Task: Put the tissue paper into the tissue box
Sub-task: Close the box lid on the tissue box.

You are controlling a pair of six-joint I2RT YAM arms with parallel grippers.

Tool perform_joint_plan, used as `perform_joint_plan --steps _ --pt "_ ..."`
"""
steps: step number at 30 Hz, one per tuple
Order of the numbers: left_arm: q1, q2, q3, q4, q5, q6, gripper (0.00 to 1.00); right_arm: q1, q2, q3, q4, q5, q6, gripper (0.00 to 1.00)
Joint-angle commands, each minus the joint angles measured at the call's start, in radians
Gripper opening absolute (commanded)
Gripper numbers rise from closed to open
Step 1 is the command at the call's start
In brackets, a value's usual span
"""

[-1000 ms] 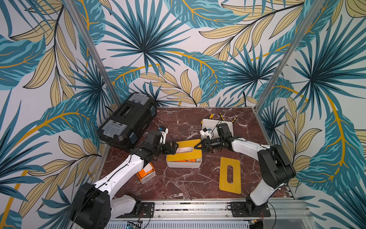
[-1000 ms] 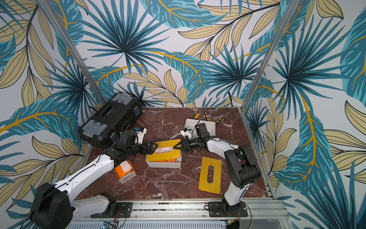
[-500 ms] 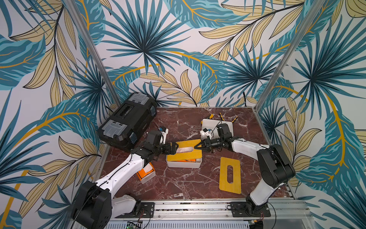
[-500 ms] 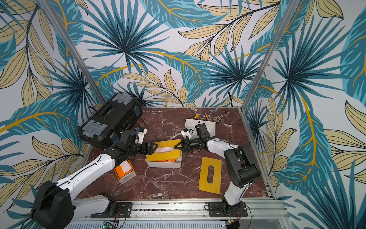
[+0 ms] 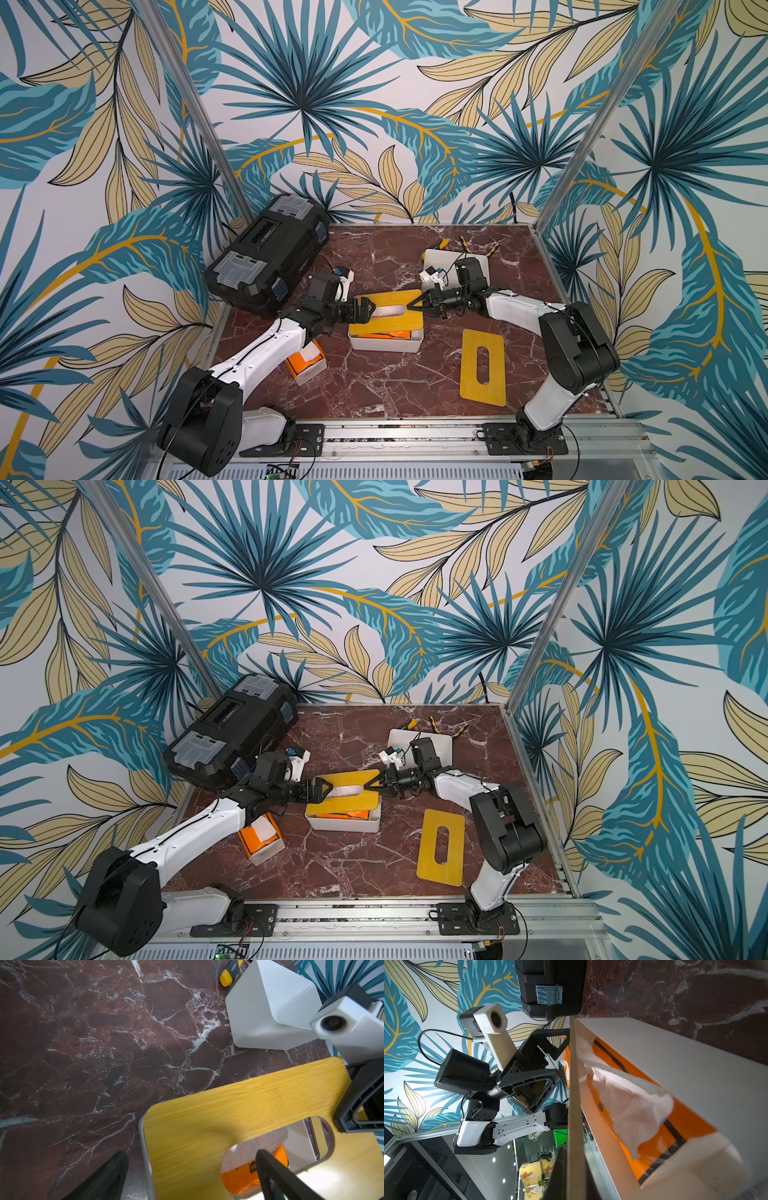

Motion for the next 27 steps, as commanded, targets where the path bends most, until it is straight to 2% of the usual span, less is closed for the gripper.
perform_joint_plan --steps 1,27 --pt "0.007 0.017 -0.017 0.021 0.024 -0.002 0.99 -0.003 0.018 -0.014 0.032 -0.025 0.005 0.00" --pt "0.008 0.051 -0.013 0.033 0.024 -0.004 0.97 -0.001 0.030 -0.045 0.065 -0.028 0.010 0.00"
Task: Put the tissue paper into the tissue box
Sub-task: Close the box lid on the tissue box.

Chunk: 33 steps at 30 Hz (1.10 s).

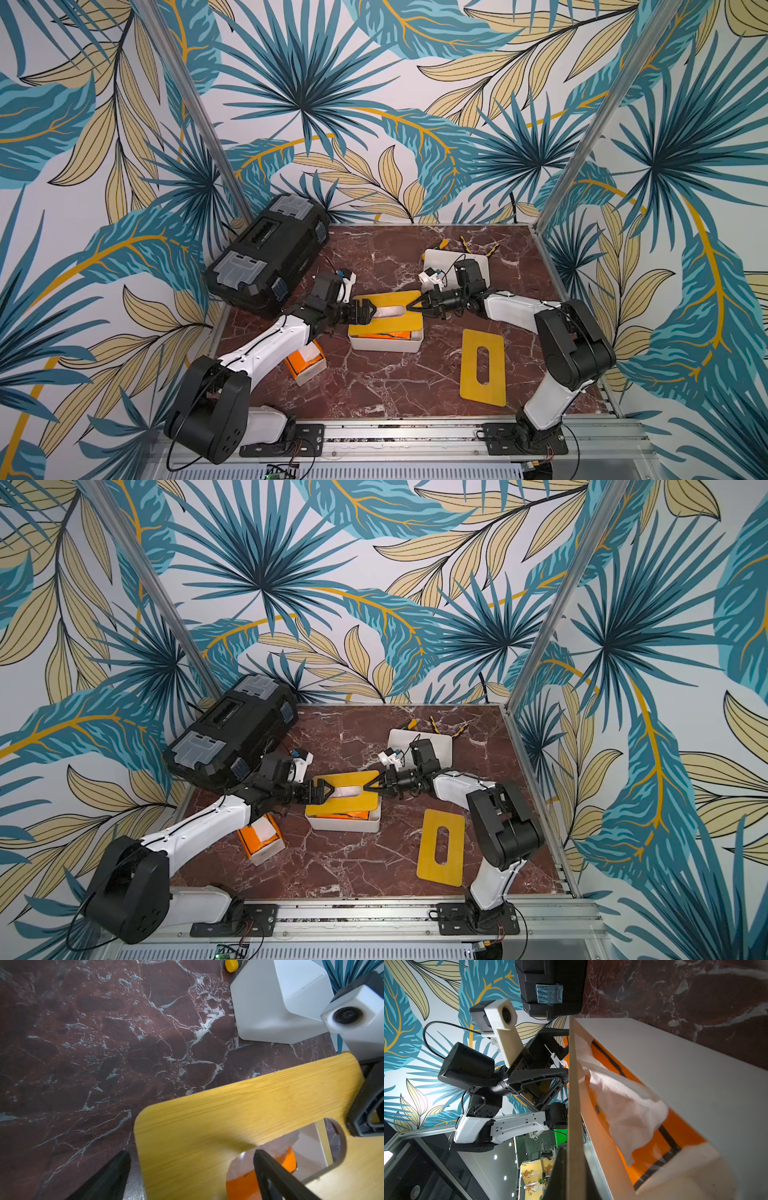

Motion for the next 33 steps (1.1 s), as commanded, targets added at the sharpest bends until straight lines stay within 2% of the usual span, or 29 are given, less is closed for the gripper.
perform_joint_plan --steps 1,33 --pt "0.008 0.000 -0.013 0.018 0.005 0.002 0.97 0.000 0.005 -0.029 0.004 -0.013 -0.005 0.00" --pt "0.007 0.004 -0.016 0.027 0.009 -0.001 0.97 0.000 -0.006 -0.078 0.073 -0.003 0.029 0.00"
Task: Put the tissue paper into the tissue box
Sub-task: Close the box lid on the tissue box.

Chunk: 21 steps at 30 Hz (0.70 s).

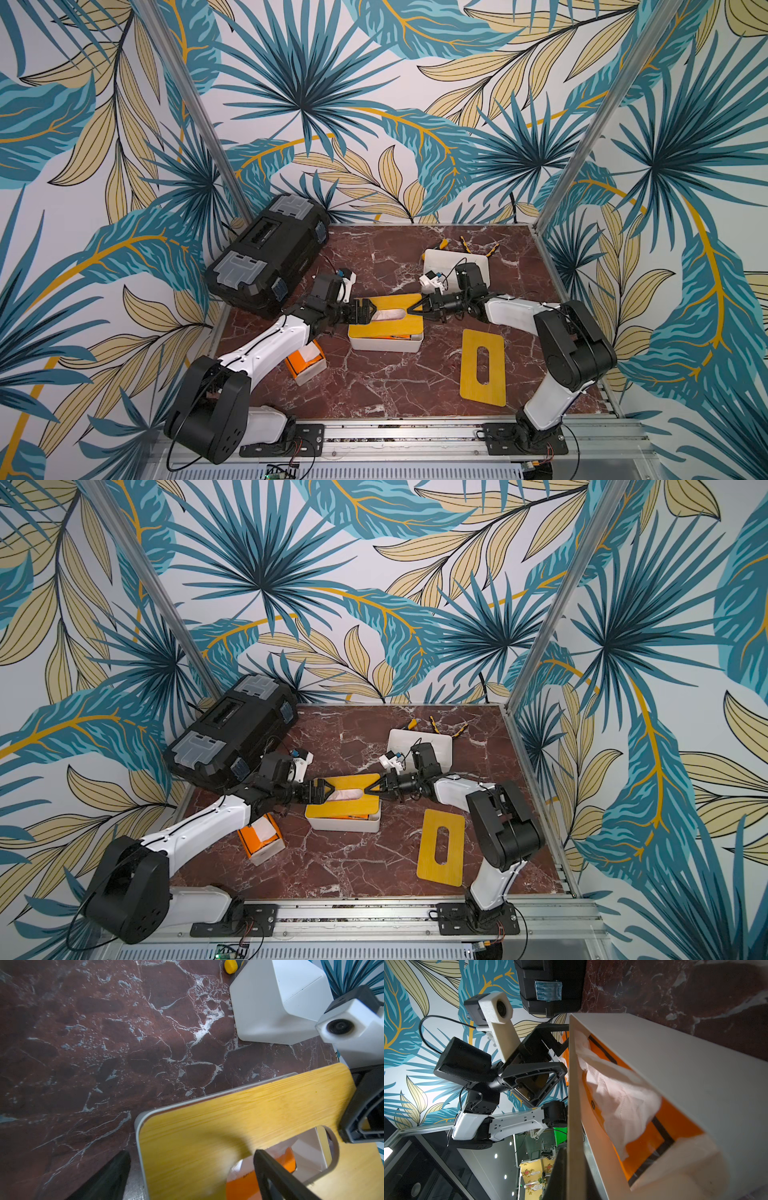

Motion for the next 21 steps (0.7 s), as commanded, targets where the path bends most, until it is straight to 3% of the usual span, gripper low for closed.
perform_joint_plan --steps 1,8,21 --pt "0.008 0.003 -0.017 0.021 0.007 0.000 0.97 0.001 0.001 -0.030 0.023 0.004 0.022 0.00" --pt "0.007 0.011 -0.016 0.024 0.007 0.001 0.96 0.000 0.012 -0.044 0.075 0.005 0.056 0.00" --pt "0.007 0.036 -0.002 0.000 0.005 0.012 0.79 0.001 0.030 -0.038 0.096 0.005 0.070 0.00"
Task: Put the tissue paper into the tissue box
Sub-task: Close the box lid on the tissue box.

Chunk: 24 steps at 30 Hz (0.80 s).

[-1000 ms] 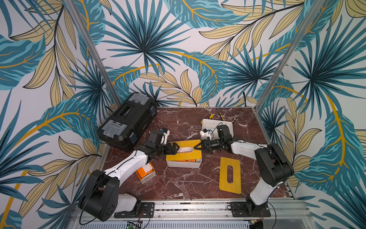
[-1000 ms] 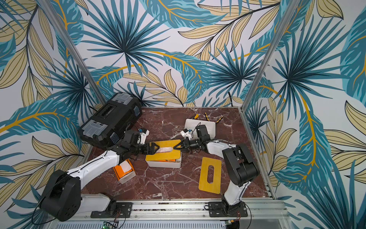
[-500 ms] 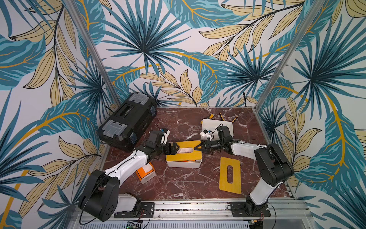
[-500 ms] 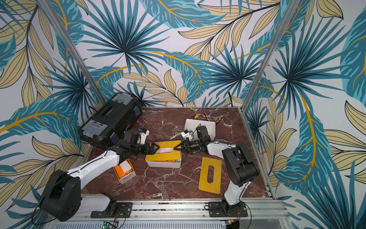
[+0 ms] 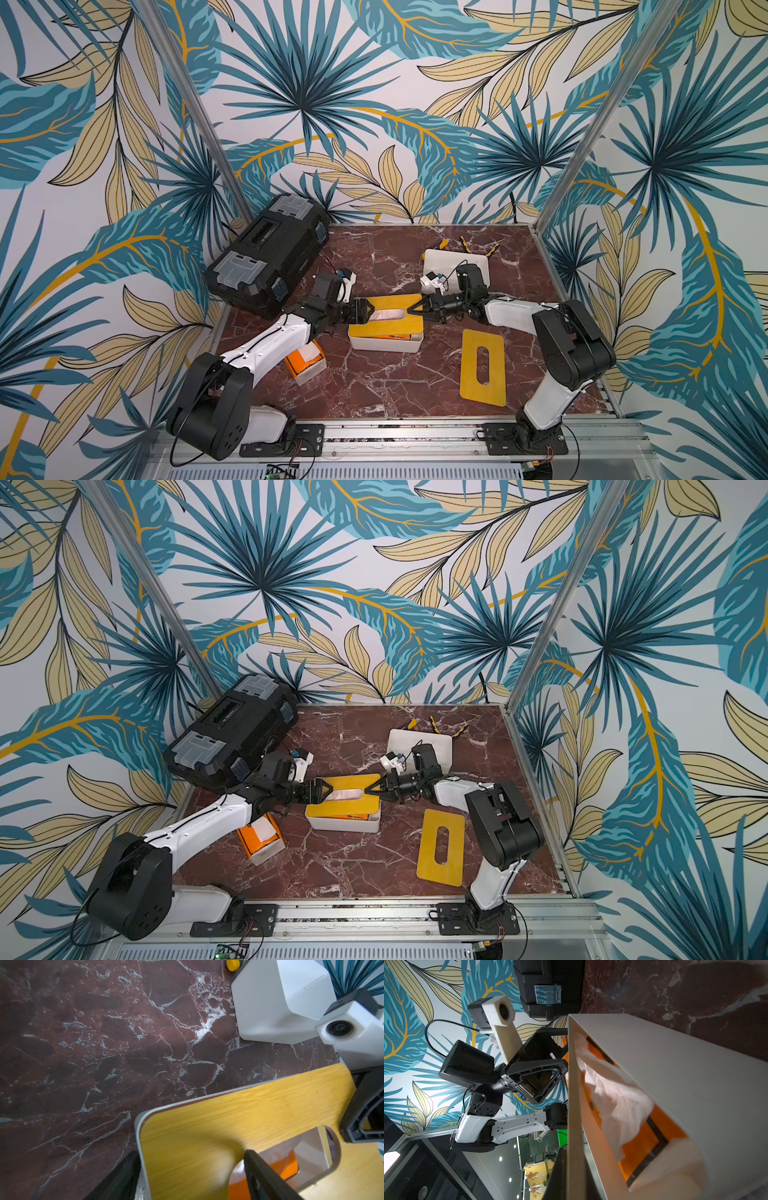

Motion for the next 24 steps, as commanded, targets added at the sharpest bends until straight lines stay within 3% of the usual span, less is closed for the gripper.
perform_joint_plan --steps 1,16,24 --pt "0.005 0.019 -0.001 -0.009 -0.006 0.015 0.79 0.003 0.023 -0.016 0.023 0.007 0.007 0.00" --pt "0.006 0.020 0.006 -0.095 0.048 0.067 0.80 0.003 0.035 -0.016 0.027 0.015 0.011 0.00" --pt "0.005 0.027 0.015 -0.130 0.038 0.081 0.72 0.003 0.044 -0.015 0.029 0.019 0.014 0.00"
